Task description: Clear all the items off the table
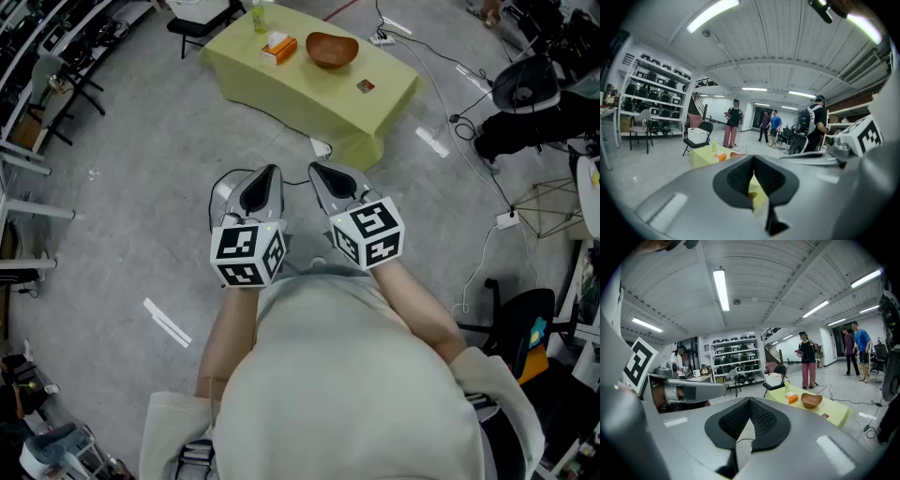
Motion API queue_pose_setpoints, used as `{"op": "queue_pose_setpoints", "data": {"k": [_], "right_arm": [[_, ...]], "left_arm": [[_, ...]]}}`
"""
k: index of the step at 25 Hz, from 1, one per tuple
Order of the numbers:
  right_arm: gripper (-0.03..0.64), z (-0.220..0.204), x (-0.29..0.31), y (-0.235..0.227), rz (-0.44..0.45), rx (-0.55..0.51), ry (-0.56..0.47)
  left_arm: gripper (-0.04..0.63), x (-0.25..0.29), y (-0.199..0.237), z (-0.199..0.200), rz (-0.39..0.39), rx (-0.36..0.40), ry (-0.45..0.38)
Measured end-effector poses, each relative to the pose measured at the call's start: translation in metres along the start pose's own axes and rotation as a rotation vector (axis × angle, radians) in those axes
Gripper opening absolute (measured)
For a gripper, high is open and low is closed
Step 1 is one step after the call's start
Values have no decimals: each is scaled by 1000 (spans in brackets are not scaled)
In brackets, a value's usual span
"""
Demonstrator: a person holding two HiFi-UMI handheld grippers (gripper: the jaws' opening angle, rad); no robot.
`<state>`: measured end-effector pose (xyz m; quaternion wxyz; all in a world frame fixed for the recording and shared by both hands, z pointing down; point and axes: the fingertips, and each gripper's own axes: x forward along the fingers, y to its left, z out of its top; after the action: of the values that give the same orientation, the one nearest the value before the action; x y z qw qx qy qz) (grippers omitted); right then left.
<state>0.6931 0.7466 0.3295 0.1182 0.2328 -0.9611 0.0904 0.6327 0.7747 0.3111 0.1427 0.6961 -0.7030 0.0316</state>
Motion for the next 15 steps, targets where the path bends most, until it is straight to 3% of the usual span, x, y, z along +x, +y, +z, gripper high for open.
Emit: {"op": "queue_pose_setpoints", "data": {"k": [15], "right_arm": [[-3,6,-4,-13,3,3,-18]], "left_arm": [[9,11,-14,1,-1,10,0]]}}
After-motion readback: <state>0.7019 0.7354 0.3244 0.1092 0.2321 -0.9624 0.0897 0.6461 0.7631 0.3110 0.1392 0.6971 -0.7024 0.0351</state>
